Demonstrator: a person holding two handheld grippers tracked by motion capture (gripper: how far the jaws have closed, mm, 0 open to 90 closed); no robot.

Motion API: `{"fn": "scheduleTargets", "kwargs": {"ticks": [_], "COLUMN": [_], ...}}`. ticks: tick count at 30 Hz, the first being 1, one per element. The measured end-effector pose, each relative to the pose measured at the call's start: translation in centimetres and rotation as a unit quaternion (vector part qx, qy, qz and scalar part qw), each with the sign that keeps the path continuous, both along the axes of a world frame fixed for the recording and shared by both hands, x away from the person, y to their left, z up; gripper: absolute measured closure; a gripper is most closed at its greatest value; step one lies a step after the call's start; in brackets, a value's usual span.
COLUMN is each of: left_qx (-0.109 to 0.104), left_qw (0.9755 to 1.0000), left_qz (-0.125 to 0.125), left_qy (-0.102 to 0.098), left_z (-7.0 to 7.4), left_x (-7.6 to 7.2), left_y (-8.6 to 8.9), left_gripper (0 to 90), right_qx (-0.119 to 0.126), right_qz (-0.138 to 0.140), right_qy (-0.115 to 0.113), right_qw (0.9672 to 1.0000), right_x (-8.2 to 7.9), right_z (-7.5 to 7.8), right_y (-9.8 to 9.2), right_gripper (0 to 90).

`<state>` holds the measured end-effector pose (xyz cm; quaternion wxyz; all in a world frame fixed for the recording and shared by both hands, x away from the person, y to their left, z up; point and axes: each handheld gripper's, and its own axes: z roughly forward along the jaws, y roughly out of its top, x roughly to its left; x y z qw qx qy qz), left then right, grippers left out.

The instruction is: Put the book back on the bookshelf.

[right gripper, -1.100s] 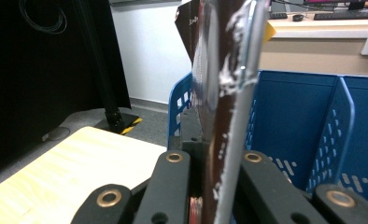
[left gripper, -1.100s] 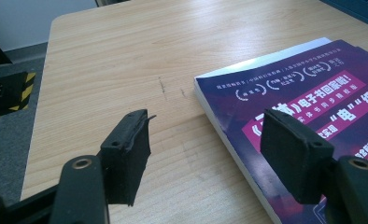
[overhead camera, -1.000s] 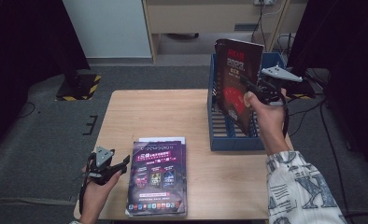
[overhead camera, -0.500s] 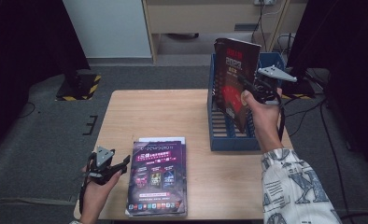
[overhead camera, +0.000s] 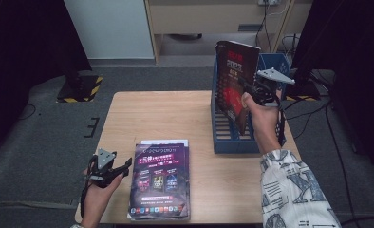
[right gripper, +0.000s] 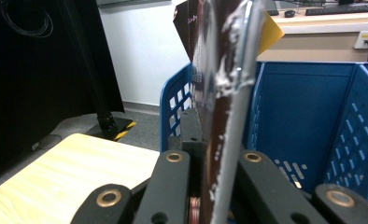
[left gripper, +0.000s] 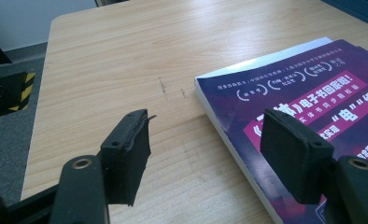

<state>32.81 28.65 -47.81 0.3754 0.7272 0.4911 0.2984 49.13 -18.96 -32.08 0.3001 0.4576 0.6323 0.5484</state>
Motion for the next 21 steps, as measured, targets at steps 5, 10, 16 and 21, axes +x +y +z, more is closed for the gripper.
{"fn": "scheduleTargets", "kwargs": {"ticks": [5,10,16,21], "left_qx": [0.0,0.001,0.0,0.001], "left_qw": [1.0,1.0,1.0,1.0], "left_qz": [0.0,0.0,0.0,0.0], "left_qy": [0.0,0.0,0.0,0.0], "left_z": [0.0,0.01,0.02,0.05], "left_x": [0.02,0.03,0.02,0.02], "left_y": [0.01,0.03,0.05,0.07], "left_gripper": [33.0,33.0,33.0,33.0], "right_qx": [0.002,0.004,0.004,-0.001], "right_qz": [-0.002,-0.001,0.0,0.001], "right_qy": [-0.001,-0.006,-0.01,-0.012], "right_qw": [1.0,1.0,0.9999,0.9999], "right_x": [0.02,0.0,-0.04,-0.16], "right_z": [-0.33,-0.6,-0.69,-0.73], "right_y": [0.04,0.04,0.31,0.56], "right_gripper": [87.1,87.1,87.1,87.1]}}
